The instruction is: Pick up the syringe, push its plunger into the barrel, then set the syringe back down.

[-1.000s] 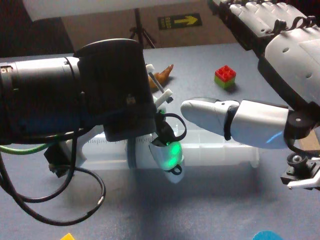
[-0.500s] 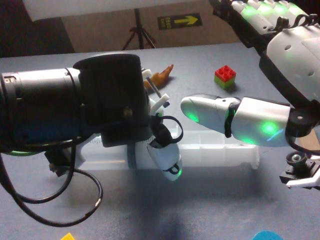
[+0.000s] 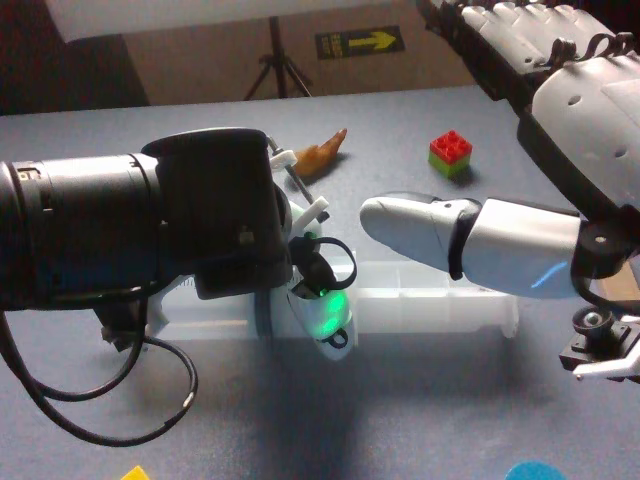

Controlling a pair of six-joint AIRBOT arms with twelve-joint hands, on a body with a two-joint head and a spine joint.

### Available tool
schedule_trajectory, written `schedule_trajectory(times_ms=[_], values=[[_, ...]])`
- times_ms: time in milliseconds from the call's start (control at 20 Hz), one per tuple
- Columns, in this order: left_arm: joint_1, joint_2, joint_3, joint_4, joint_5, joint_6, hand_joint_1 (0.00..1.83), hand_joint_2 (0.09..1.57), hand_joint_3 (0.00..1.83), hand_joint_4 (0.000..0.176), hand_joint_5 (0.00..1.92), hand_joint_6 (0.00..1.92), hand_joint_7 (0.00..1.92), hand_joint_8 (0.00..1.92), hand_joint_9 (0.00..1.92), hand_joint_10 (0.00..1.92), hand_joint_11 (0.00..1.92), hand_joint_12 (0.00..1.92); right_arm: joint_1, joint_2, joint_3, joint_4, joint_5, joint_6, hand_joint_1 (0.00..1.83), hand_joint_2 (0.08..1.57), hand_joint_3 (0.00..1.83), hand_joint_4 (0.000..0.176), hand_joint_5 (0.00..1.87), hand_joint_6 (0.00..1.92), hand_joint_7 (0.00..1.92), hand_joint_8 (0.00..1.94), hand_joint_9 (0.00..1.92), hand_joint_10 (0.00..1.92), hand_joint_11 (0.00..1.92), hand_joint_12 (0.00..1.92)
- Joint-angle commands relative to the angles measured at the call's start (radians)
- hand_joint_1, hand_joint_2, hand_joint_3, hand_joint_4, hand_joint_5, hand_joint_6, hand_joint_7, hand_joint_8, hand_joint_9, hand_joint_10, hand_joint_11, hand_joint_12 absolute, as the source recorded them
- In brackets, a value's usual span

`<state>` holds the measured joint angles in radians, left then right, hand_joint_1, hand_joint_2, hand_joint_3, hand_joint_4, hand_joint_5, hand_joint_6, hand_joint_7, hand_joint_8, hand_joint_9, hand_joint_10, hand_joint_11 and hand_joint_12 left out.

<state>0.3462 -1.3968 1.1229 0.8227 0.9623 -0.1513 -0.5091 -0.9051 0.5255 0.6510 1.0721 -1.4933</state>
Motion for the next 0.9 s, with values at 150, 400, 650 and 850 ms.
schedule_trajectory(times_ms=[150,400,650,850], values=[[-0.002,-0.004,0.004,0.051,-0.015,0.003,0.56,1.09,0.0,0.0,0.0,0.0,0.0,0.0,0.0,0.0,0.0,0.0,0.007,0.003,-0.006,-0.069,0.095,0.008,0.35,0.92,0.0,0.0,0.04,0.0,0.02,0.0,0.01,0.0,0.0,0.3],[0.007,-0.005,0.0,0.061,-0.017,0.003,0.61,1.09,0.0,0.0,0.0,0.0,0.0,0.0,0.0,0.0,0.0,0.0,0.008,0.003,-0.005,-0.069,0.094,0.008,0.37,0.91,0.0,0.0,0.02,0.0,0.01,0.0,0.03,0.01,0.0,0.34],[0.024,-0.005,0.006,0.077,-0.034,0.002,0.69,1.06,0.0,0.0,0.0,0.0,0.0,0.0,0.0,0.0,0.0,0.0,0.008,0.003,-0.005,-0.069,0.095,0.008,0.33,0.91,0.0,0.0,0.03,0.0,0.03,0.0,0.07,0.01,0.0,0.43],[0.033,-0.005,0.008,0.082,-0.042,0.002,0.75,1.14,0.02,0.0,0.01,0.0,0.0,0.0,0.01,0.0,0.04,0.02,0.008,0.003,-0.005,-0.069,0.095,0.008,0.39,0.9,0.0,0.0,0.02,0.01,0.04,0.01,0.05,0.01,0.0,0.35]])
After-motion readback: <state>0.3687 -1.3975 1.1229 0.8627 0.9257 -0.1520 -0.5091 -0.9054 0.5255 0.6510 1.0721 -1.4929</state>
